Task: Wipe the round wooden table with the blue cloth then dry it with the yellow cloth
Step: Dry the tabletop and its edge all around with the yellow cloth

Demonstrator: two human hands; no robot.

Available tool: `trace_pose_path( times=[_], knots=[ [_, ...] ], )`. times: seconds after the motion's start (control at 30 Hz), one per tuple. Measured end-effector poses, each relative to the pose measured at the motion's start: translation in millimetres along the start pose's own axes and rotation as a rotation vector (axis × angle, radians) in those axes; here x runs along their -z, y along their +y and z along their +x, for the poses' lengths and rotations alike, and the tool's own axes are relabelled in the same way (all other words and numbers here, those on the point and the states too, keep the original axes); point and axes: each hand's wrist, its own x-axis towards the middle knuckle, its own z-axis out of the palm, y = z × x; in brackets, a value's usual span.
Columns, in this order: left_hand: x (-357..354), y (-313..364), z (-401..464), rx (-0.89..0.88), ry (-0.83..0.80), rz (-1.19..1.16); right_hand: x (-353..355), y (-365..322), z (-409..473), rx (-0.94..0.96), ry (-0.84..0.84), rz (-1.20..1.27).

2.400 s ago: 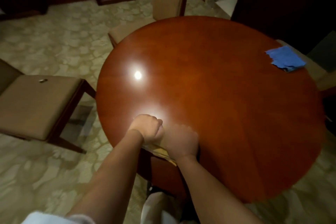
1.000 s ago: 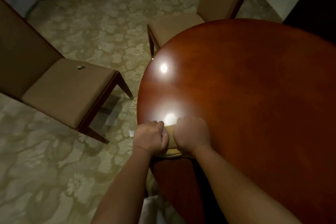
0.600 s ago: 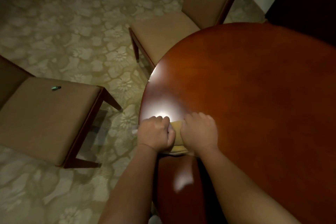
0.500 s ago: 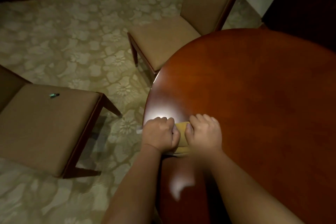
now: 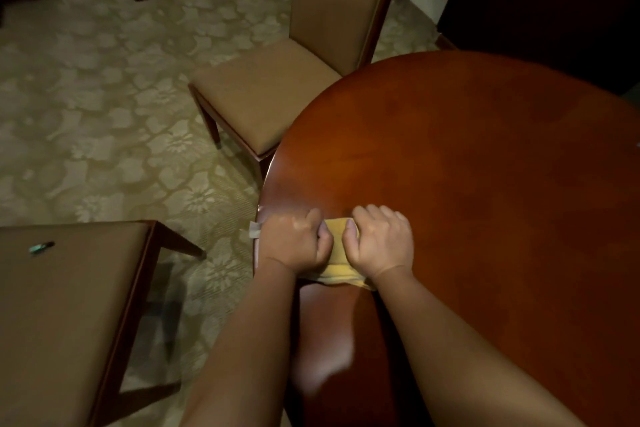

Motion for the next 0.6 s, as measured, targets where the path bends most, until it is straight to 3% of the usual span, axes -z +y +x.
trace_pose_path(
  times=[0.2,0.6],
  knots=[
    [-2.4,-8.2,27.4,0.006,0.044,0.033,-7.4,5.2,28.6,0.023,0.008,-0.001],
    [-19.3,-41.2,111.6,-0.194,0.008,-0.037,-29.8,16.0,91.1,-0.131,0.039,-0.043]
  ],
)
